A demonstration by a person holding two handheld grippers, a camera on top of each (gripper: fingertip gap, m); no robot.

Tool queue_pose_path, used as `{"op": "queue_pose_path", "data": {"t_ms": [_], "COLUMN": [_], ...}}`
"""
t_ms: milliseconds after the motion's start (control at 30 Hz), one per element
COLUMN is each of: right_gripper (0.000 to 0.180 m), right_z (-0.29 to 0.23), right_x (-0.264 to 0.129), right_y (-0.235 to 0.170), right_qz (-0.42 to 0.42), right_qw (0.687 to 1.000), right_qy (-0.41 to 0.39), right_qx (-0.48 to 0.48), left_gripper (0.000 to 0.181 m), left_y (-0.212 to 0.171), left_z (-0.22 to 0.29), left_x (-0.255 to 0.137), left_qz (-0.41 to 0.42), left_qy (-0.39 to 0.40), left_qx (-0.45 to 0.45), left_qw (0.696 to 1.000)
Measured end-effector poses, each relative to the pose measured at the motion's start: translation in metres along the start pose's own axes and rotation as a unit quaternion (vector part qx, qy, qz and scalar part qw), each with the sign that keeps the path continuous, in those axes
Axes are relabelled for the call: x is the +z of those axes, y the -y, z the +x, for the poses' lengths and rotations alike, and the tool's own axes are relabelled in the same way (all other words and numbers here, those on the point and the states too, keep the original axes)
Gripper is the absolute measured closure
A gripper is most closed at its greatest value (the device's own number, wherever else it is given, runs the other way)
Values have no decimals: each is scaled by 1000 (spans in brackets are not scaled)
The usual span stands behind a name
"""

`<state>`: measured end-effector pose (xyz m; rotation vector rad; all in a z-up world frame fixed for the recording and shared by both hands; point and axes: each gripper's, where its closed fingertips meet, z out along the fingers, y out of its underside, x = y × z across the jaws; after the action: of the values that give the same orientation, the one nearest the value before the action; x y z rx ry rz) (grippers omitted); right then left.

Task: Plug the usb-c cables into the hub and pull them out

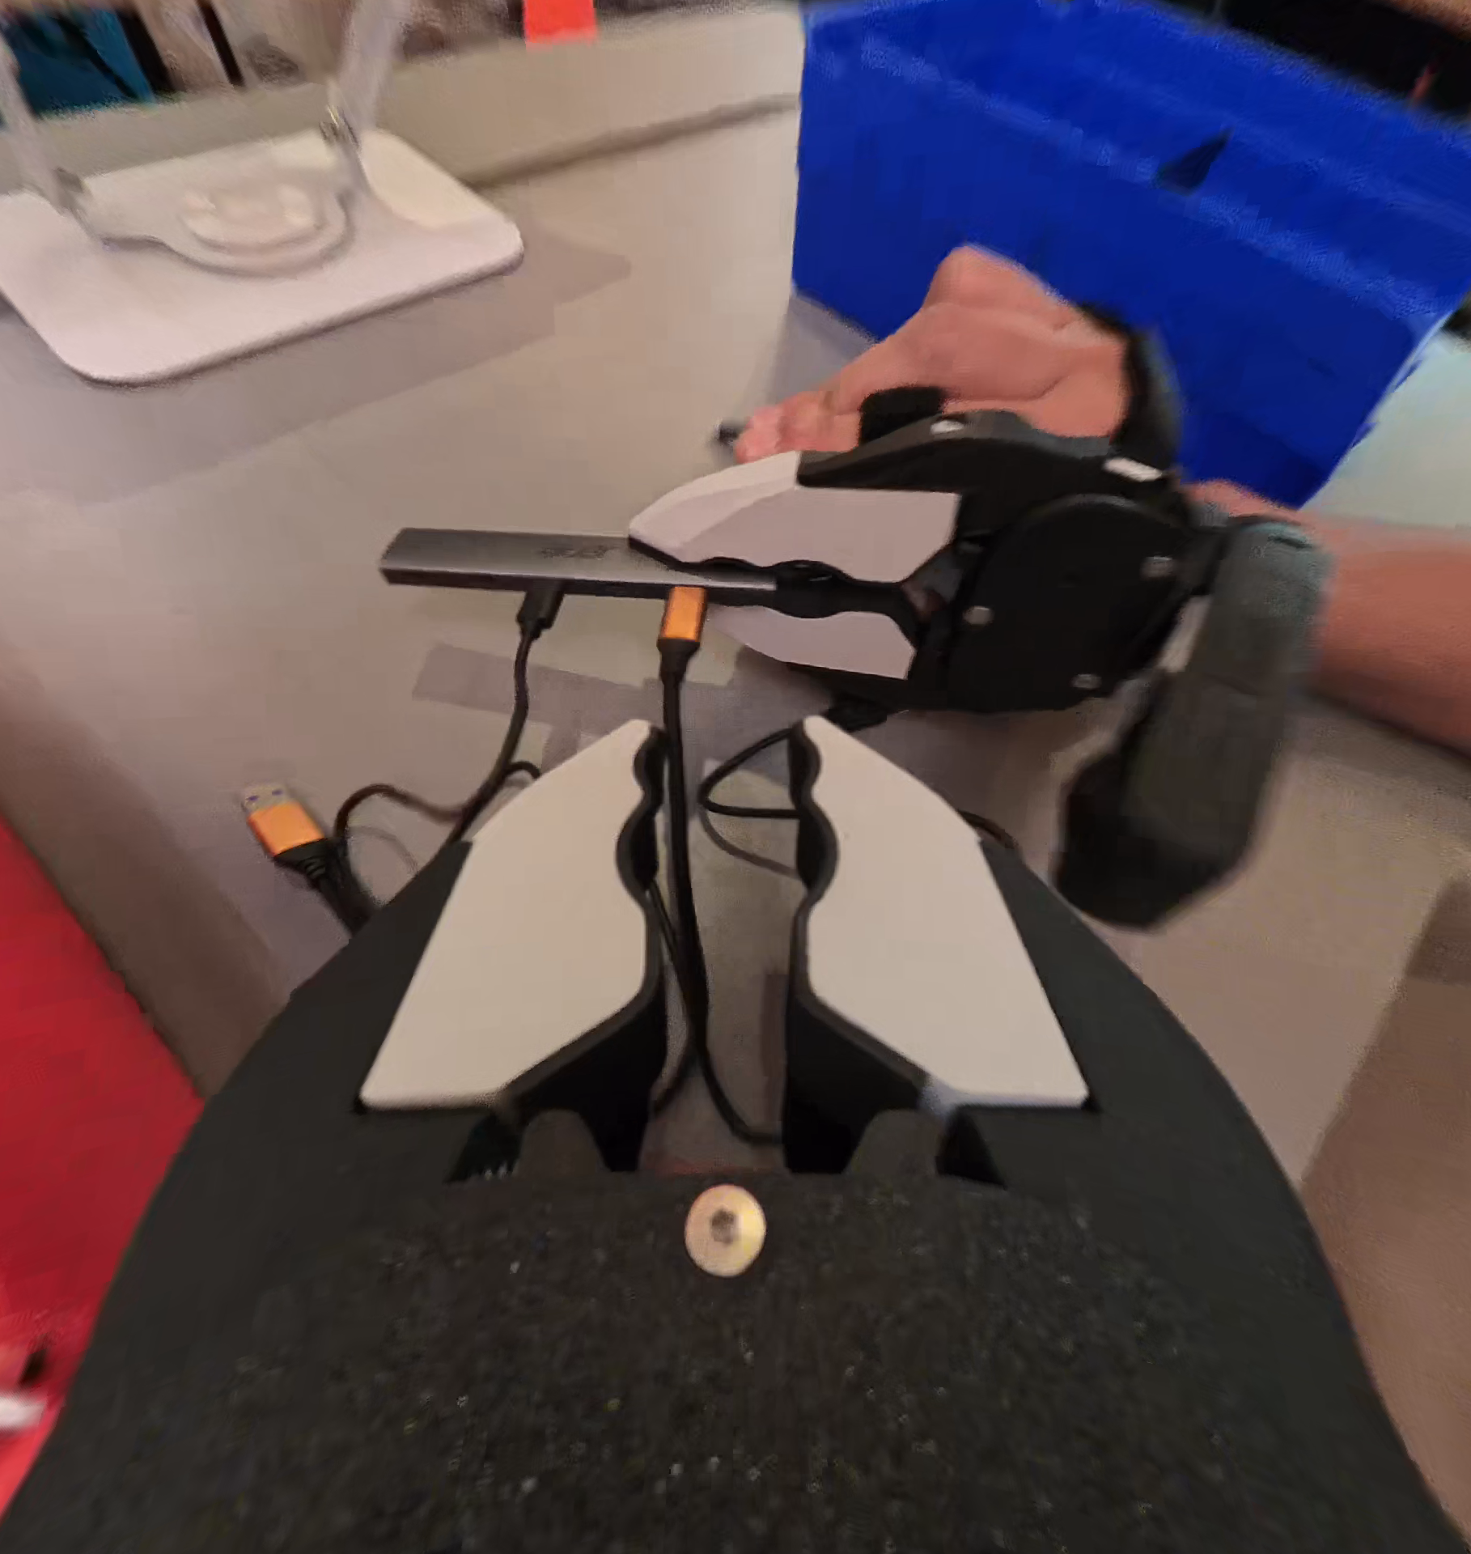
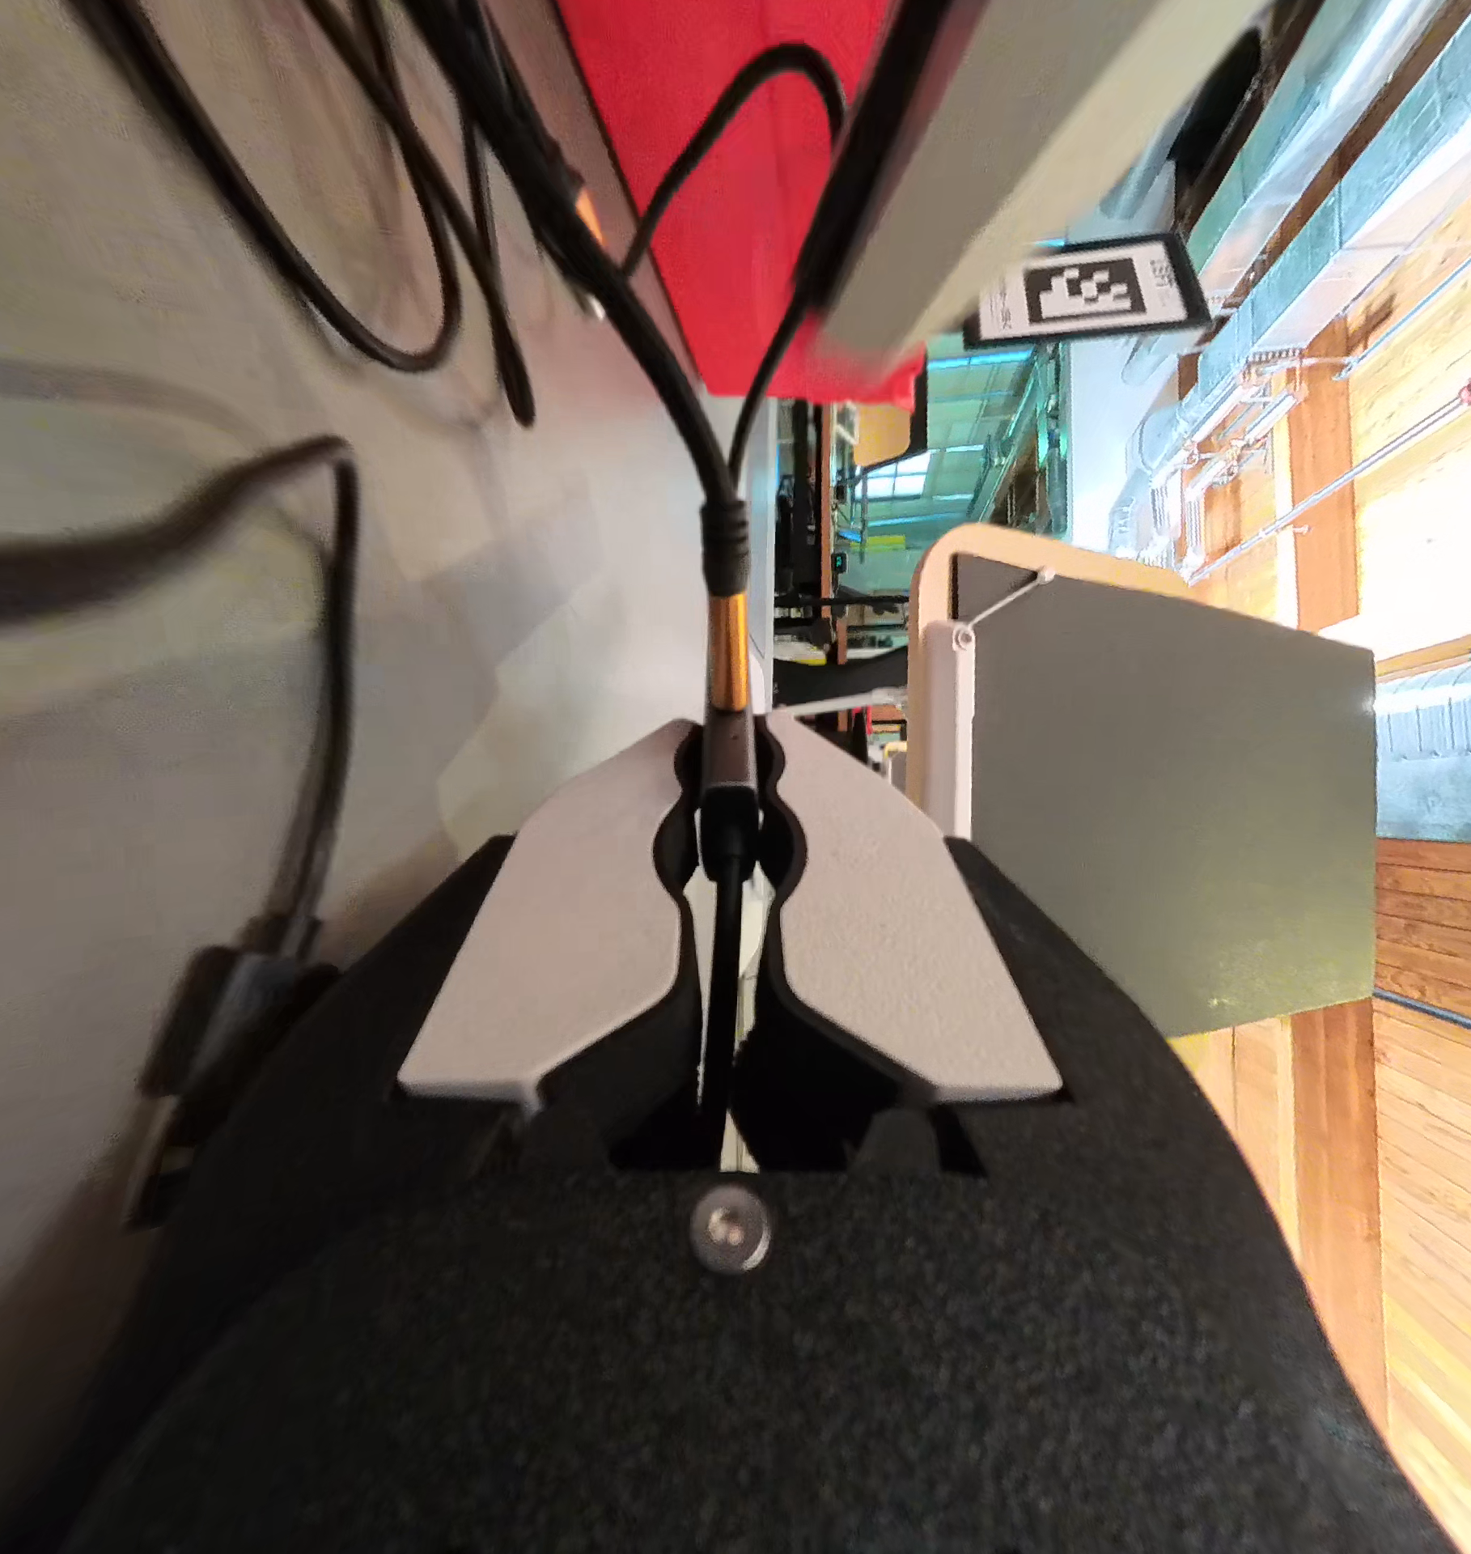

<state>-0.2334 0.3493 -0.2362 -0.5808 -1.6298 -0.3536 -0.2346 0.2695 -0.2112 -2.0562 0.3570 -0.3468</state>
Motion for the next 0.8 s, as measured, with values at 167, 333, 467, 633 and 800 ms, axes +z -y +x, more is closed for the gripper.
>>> {"op": "queue_pose_path", "data": {"t_ms": [167, 333, 467, 633, 800], "right_gripper": [170, 170, 170, 170, 170], "right_z": [63, 189, 317, 471, 572], "right_x": [-2, -27, -63, -130, -203], "right_y": [-33, -66, -104, -175, -225], "right_qz": [-49, -65, -85, -135, -187], "right_qw": [986, 960, 946, 904, 870], "right_qy": [-13, -38, -83, -164, -236], "right_qx": [157, 270, 301, 371, 391], "left_gripper": [148, 155, 157, 157, 157], "left_y": [-1, -63, -61, -71, -72], "left_z": [20, 18, 24, 33, 43], "left_x": [-74, -85, -85, -81, -76], "left_qz": [101, 31, 28, -2, -12], "left_qy": [8, 19, -16, -21, -34], "left_qx": [-34, -66, -81, -64, -42], "left_qw": [994, 997, 996, 998, 998]}}
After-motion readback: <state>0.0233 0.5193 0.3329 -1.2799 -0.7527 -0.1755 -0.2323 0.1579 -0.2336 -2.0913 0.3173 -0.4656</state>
